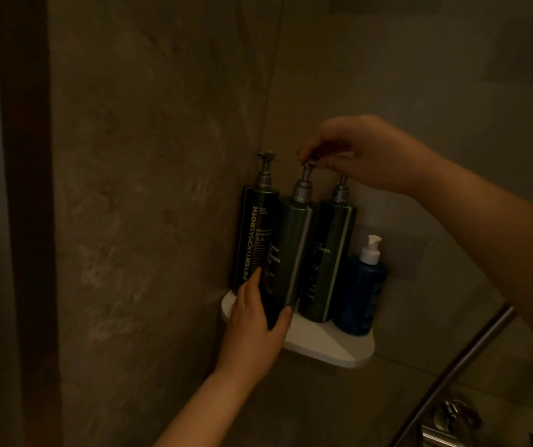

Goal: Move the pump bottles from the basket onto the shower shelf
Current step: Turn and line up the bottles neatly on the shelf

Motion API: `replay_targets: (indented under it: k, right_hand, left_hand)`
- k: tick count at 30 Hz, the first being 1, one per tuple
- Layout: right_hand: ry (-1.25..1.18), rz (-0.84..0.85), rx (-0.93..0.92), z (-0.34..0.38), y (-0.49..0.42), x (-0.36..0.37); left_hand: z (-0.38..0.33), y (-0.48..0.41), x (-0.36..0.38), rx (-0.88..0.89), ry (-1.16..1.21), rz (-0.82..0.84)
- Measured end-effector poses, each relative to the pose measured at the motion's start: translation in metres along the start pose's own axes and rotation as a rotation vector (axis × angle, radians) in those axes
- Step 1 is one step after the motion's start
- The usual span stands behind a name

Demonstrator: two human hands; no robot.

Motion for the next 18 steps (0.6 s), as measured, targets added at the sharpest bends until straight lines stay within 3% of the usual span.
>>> replay_targets:
  k: [5,14,18]
  right_hand:
    - [-0.135,-0.030,0.003,0.0015,0.0036,-0.0016]
    - [-0.269,-0.046,0.062,-0.0070,0.0002,0.0032]
    - [-0.200,-0.045,0.067,-0.0057,-0.0044,0.0040]
  left_hand:
    - [0.0021,0.0008,0.0024,-0.050,0.078,0.068]
    - [-0.0022,0.0060,-0.0018,0.000,-0.010,-0.073]
    - [-0.0029,0.0074,-0.0041,0.002,-0.044,-0.141]
Point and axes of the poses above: each hand's wrist, its own y-axis away from the middle knuckle, its own x-axis out of the palm, z = x × y, the point moved 6 cm from there along -y, towards the middle knuckle, and after that the axes turned 12 degrees about -x, right-handed, at the moved point
